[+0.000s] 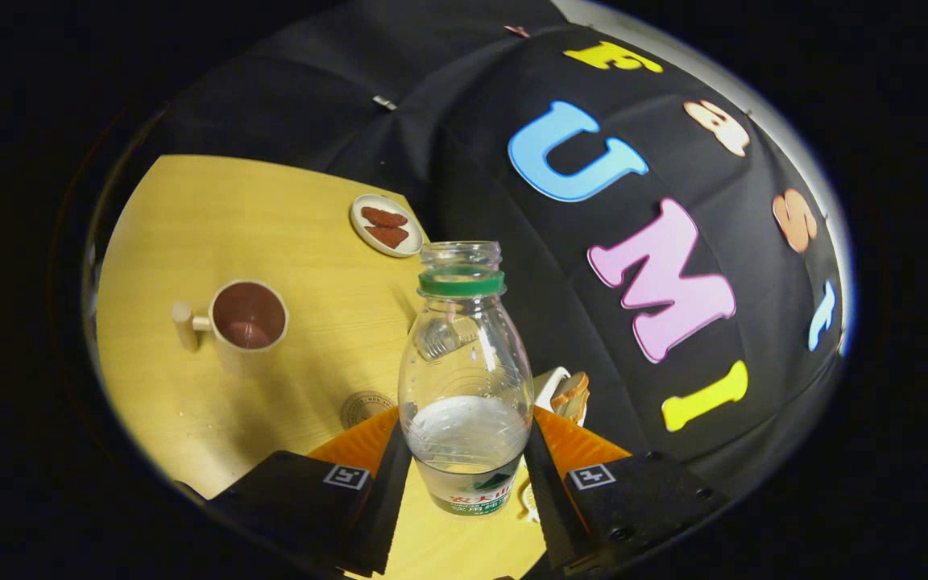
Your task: Take the bottle from table, then pour the juice into the cup, finally place the bottle on the coaster
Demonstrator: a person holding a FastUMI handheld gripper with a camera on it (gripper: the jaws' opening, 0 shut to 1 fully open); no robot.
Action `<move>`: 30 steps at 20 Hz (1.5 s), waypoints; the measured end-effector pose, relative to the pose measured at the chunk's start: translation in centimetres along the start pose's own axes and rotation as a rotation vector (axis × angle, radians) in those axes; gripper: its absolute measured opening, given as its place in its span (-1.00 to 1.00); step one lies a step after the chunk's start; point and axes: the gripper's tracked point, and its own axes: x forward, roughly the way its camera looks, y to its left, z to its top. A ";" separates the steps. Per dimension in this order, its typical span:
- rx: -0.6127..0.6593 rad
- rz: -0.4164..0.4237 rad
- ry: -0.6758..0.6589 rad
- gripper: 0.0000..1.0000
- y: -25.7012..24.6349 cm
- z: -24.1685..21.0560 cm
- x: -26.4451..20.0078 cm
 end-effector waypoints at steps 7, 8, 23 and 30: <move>0.433 0.063 -0.141 0.49 -1.3 1.6 1.3; 0.472 0.069 -0.162 0.48 -1.4 1.8 1.7; 0.745 0.083 -0.230 0.51 2.3 -2.8 9.5; 0.766 0.089 -0.238 0.53 3.4 -3.2 11.2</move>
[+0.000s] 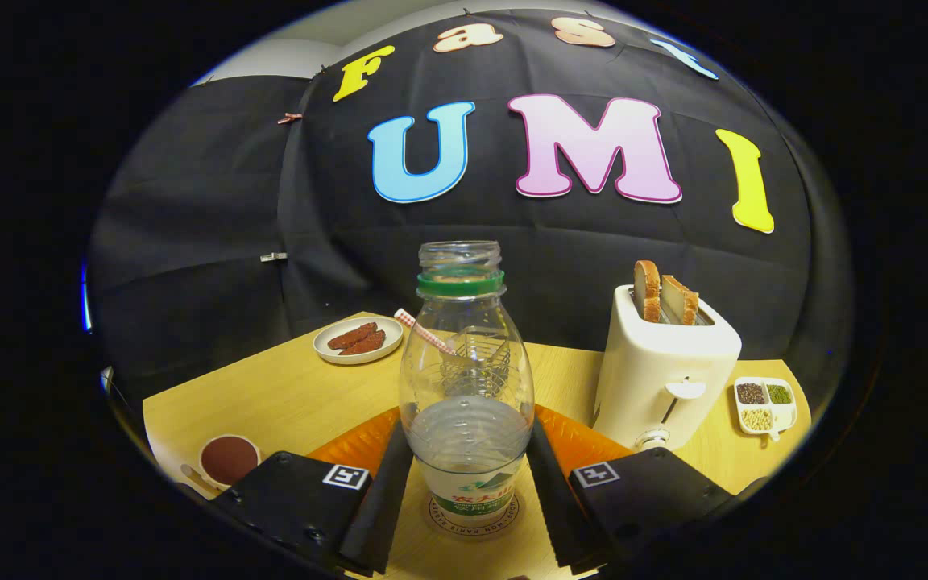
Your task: Take the bottle from table, then pour the juice into the cup, finally place the bottle on the coaster
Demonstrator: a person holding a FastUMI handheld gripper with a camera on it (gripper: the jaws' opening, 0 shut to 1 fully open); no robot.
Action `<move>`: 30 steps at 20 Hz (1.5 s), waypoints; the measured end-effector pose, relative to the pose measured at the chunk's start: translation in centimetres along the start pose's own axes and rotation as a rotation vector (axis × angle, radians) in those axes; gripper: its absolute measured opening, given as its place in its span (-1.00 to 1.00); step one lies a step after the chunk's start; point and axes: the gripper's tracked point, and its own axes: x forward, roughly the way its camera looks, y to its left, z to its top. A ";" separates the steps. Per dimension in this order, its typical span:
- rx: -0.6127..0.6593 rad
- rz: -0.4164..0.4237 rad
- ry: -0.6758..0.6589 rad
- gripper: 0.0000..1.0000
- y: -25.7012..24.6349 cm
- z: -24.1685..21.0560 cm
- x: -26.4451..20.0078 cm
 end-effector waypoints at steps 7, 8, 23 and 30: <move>-0.044 0.000 0.016 0.58 -0.2 -1.4 0.1; -0.041 0.001 0.017 0.58 -0.3 -1.5 0.3; -0.065 -0.049 0.036 0.98 -0.5 -0.1 -3.3; -0.078 -0.125 -0.032 0.97 -0.7 6.1 -11.9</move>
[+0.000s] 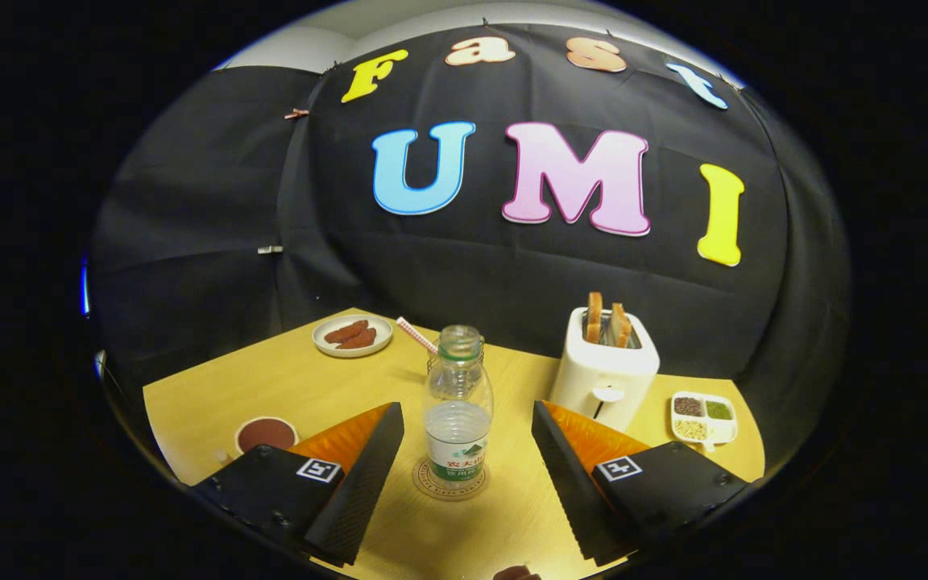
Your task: Take the bottle from table, then pour the juice into the cup, finally place the bottle on the coaster
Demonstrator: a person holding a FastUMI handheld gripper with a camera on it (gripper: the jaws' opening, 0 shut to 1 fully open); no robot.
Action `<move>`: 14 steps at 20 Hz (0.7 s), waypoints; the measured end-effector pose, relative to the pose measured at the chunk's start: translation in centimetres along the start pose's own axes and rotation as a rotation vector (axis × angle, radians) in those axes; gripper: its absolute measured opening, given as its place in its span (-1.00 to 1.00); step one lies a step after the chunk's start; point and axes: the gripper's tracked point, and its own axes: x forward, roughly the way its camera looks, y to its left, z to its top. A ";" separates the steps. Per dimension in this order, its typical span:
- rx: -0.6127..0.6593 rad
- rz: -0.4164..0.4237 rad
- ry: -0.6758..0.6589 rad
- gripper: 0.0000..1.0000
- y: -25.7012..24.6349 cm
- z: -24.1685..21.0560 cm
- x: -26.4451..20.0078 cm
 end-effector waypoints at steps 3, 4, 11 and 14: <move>-0.043 -0.118 -0.066 0.96 -2.1 4.2 -5.1; -0.056 -0.147 -0.086 0.96 -2.5 5.7 -6.7; 0.070 -0.309 -0.114 0.95 -2.3 10.3 -17.9; 0.024 -0.380 -0.109 0.95 -1.9 9.8 -22.1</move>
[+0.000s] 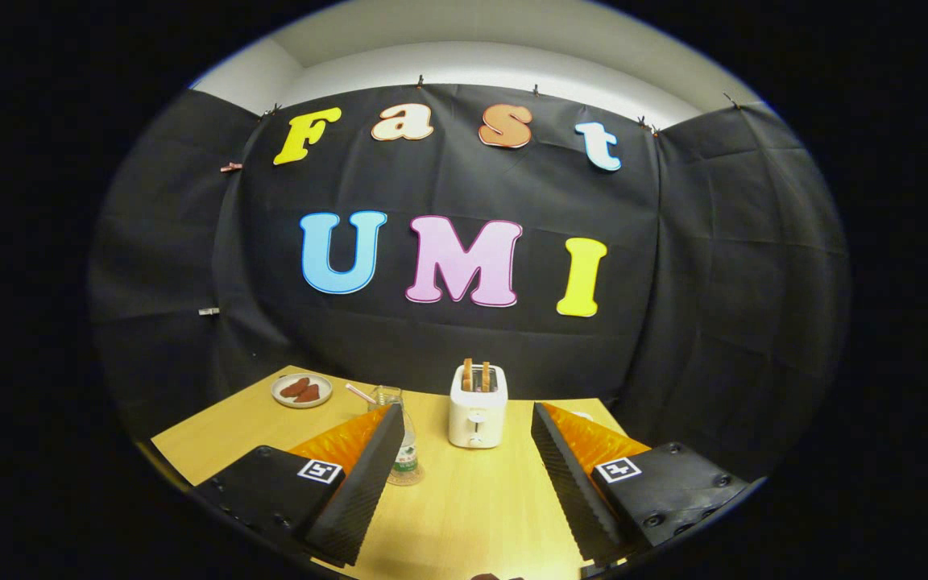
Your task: Take the bottle from table, then pour the juice into the cup, finally place the bottle on the coaster
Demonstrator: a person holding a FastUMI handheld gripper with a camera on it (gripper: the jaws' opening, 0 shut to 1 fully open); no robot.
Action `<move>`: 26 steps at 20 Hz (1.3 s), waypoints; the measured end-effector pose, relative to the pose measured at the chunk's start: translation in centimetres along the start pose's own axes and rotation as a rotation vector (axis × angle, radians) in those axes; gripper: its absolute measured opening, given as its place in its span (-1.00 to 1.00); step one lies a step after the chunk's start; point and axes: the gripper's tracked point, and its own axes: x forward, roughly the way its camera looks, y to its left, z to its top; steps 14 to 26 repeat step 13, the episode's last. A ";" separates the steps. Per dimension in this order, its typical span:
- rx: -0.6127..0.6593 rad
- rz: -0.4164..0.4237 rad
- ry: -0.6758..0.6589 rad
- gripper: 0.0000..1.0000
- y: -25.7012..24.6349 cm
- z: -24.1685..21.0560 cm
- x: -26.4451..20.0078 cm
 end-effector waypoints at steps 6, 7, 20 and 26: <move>0.028 -0.058 0.014 0.95 0.8 -0.5 -7.5; 0.034 -0.055 0.011 0.96 1.1 -0.4 -8.1; 0.038 -0.047 -0.090 0.96 2.4 2.8 -9.3; 0.038 -0.047 -0.090 0.96 2.4 2.8 -9.3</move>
